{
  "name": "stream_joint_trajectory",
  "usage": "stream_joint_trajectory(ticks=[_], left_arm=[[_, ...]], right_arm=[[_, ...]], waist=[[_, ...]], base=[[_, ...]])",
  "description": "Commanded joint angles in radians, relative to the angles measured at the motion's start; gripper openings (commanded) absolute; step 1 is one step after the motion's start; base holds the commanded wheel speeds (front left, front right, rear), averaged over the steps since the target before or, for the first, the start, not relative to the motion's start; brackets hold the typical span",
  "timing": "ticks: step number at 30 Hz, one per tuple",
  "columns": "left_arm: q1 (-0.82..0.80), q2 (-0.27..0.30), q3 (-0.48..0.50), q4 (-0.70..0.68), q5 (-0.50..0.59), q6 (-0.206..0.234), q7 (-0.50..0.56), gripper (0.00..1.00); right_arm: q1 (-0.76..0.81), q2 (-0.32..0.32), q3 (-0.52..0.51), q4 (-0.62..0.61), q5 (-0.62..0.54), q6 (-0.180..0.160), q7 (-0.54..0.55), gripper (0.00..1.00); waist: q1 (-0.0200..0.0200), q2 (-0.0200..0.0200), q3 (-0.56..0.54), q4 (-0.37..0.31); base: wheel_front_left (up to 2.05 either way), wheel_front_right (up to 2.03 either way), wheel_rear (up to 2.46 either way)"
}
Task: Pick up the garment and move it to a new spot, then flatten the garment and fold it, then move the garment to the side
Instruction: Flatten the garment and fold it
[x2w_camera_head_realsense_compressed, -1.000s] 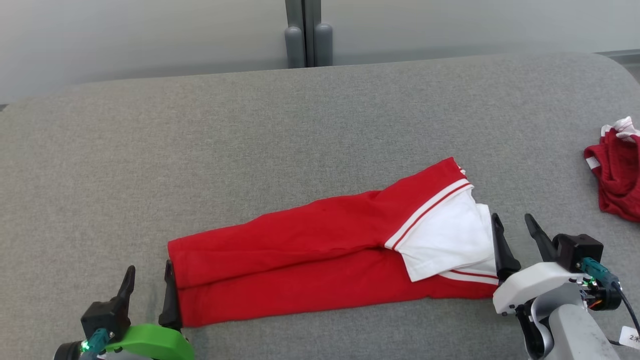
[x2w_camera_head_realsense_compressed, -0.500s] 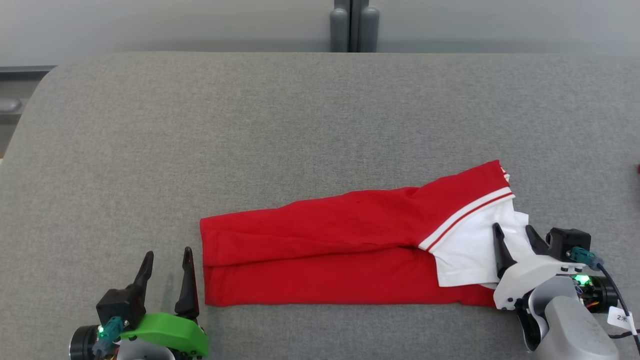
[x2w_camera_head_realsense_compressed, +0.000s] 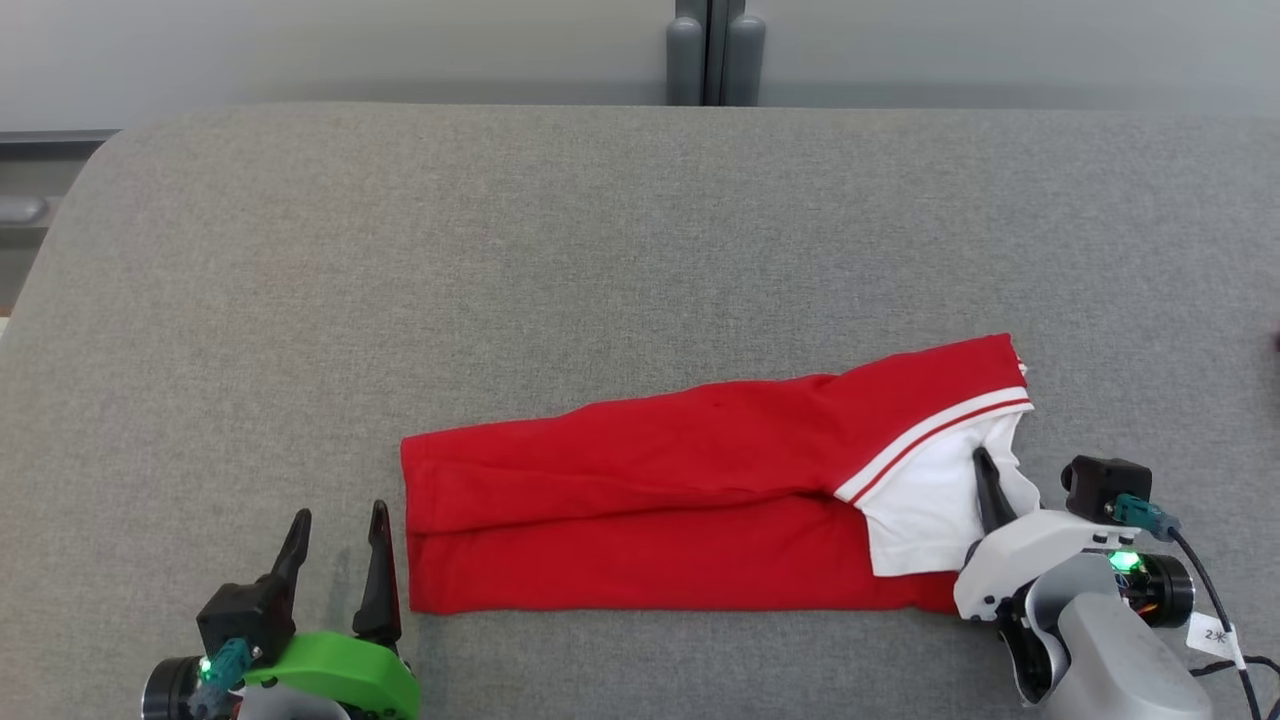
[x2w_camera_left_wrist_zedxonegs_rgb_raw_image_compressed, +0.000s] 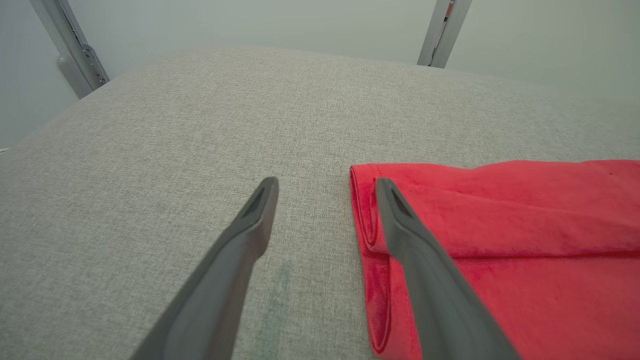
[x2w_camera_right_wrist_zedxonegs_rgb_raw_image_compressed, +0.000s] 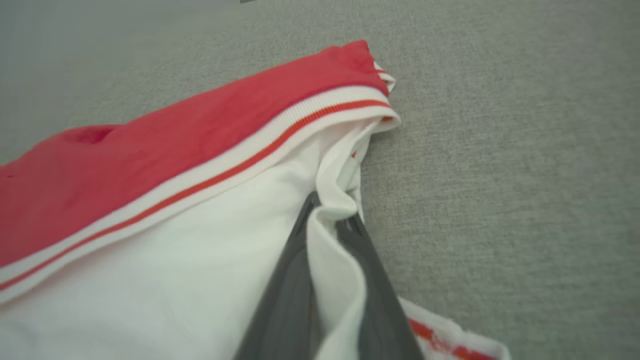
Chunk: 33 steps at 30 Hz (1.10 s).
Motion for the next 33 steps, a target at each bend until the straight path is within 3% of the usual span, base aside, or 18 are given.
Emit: stream_joint_trajectory(ticks=[1,10,18,25,33], left_arm=[[0.02,0.002,0.002,-0.003,0.011,0.002,0.001,1.0],[0.053,0.002,-0.027,-0.032,0.003,0.002,0.001,1.0],[0.035,0.002,-0.072,-0.035,-0.009,0.002,0.001,1.0],[0.019,0.003,-0.081,-0.03,-0.01,0.002,0.001,1.0],[0.018,0.003,-0.08,-0.012,-0.012,0.002,0.001,1.0]], right_arm=[[0.046,0.003,-0.021,0.005,-0.029,0.004,0.015,0.0],[0.091,-0.005,-0.26,-0.158,-0.194,0.002,0.009,0.0],[0.074,-0.001,-0.308,-0.255,-0.24,0.002,0.008,0.0],[0.061,0.001,-0.192,-0.335,-0.157,0.002,0.008,0.0],[0.058,0.002,0.108,-0.469,0.002,0.002,0.008,0.0]], waist=[[0.0001,0.0,-0.02,-0.027],[0.0001,0.0,-0.038,-0.182],[0.0001,0.0,-0.026,-0.308],[0.0001,0.0,-0.021,-0.305],[0.0001,0.0,-0.017,-0.194]], base=[[0.0,0.0,0.0],[0.0,0.0,0.0],[0.0,0.0,0.0],[0.0,0.0,0.0],[0.0,0.0,0.0]])
